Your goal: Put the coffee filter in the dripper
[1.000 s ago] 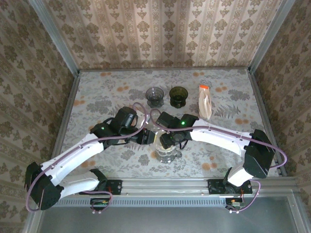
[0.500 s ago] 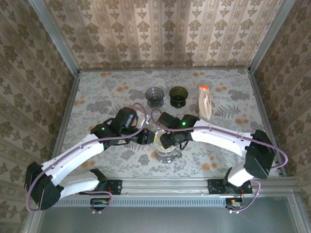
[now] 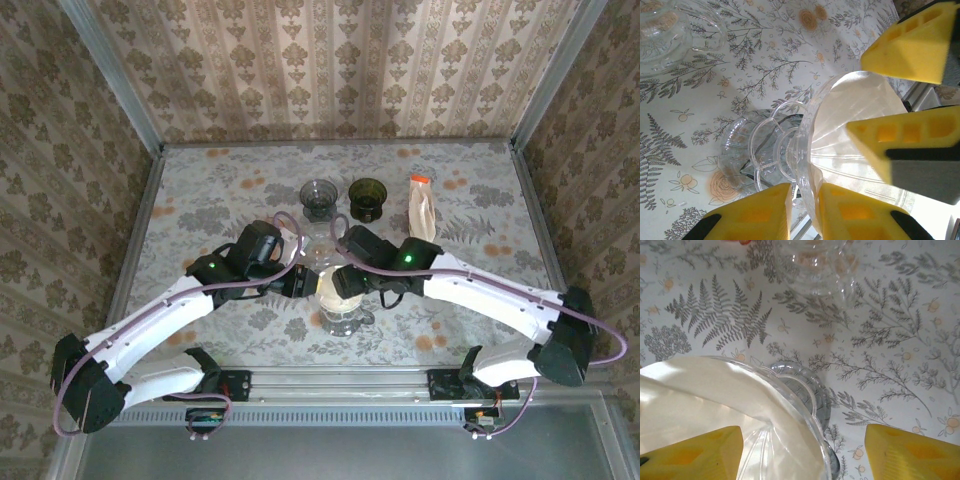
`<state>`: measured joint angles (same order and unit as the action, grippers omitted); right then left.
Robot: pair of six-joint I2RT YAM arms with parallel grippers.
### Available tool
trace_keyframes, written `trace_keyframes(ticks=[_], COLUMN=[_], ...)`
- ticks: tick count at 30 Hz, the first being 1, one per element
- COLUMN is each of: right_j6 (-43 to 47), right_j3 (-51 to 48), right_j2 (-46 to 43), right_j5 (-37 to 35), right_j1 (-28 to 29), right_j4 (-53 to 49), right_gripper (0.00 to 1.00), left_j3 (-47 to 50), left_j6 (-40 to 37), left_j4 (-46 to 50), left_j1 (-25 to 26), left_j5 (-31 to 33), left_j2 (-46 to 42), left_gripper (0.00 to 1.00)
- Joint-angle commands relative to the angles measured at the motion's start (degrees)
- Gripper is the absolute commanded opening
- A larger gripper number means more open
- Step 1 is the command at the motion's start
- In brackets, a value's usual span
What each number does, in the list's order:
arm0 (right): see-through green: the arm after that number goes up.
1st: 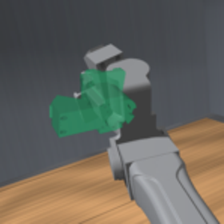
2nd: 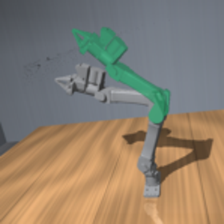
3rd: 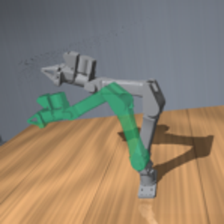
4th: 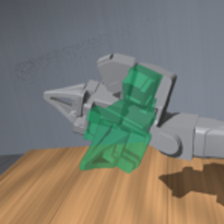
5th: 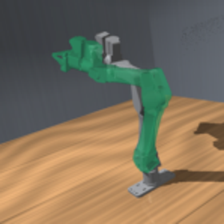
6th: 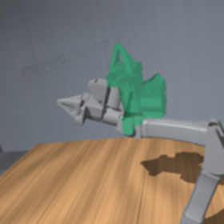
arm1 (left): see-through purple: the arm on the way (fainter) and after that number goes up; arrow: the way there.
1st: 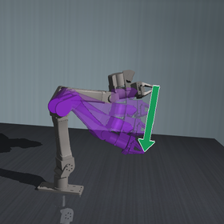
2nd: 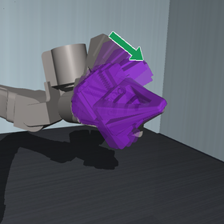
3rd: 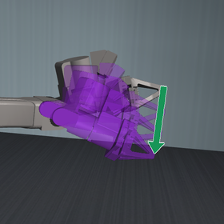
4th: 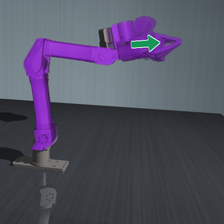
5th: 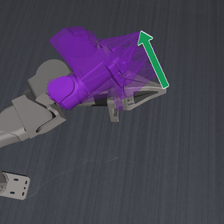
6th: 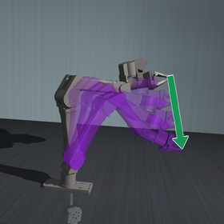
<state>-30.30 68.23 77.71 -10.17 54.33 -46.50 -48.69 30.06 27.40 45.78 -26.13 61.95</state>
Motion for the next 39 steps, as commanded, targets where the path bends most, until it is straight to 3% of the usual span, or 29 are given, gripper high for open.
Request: trace_keyframes(ticks=[1, 16, 25, 39], right_j6=[-1.4, -4.9, -4.0, -4.1], right_j3=[-1.0, -3.9, -3.1, -2.1], right_j2=[-2.4, -5.6, -7.3, -10.4], right_j5=[-3.3, -5.6, -5.5, -6.4], right_j1=[0.4, 0.4, 0.5, 0.5], right_j4=[-2.5, -6.4, -4.4, -3.5], right_gripper=[0.67, 0.57, 0.65, 0.68], left_j3=[0.8, 0.7, 0.0, -2.6], left_j6=[0.6, 0.7, 1.0, 1.1], left_j4=[0.8, 0.9, 0.8, 1.5], left_j1=[0.4, 0.4, 0.2, 0.3], left_j5=[0.4, 0.6, 1.0, 2.1], left_j2=[-1.1, -1.0, -1.6, -3.9], left_gripper=[0.23, 0.23, 0.36, 0.51])
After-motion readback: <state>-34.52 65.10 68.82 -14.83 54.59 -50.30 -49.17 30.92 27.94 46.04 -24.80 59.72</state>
